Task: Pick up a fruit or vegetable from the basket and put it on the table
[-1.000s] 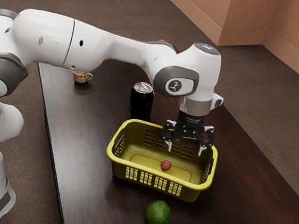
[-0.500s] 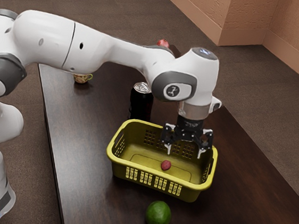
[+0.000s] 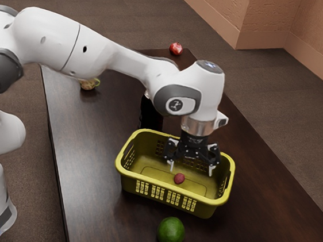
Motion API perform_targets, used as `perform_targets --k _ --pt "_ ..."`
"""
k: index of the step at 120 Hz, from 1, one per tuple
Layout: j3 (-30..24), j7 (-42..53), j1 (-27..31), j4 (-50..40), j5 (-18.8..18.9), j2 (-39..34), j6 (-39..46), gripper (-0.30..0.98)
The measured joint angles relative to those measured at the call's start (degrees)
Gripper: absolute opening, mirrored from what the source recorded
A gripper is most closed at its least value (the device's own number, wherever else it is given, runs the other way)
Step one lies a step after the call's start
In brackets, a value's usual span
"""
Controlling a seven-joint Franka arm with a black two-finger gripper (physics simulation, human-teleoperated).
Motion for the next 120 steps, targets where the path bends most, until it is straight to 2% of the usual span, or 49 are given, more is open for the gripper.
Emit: perform_targets --k 16,42,55,100,120 --pt "5.5 -0.5 -5.6 -0.8 0.3 -0.7 0.6 0.68" --pt "6.7 -1.1 -6.9 -2.6 0.2 -1.1 1.6 0.68" --pt "8.6 -1.3 -9.6 -3.4 0.1 -1.1 2.2 0.67" --pt "9.0 -1.8 -10.0 -5.0 0.1 -0.7 4.0 0.63" --pt "8.9 -2.0 -10.0 -5.2 0.0 -0.6 4.4 0.51"
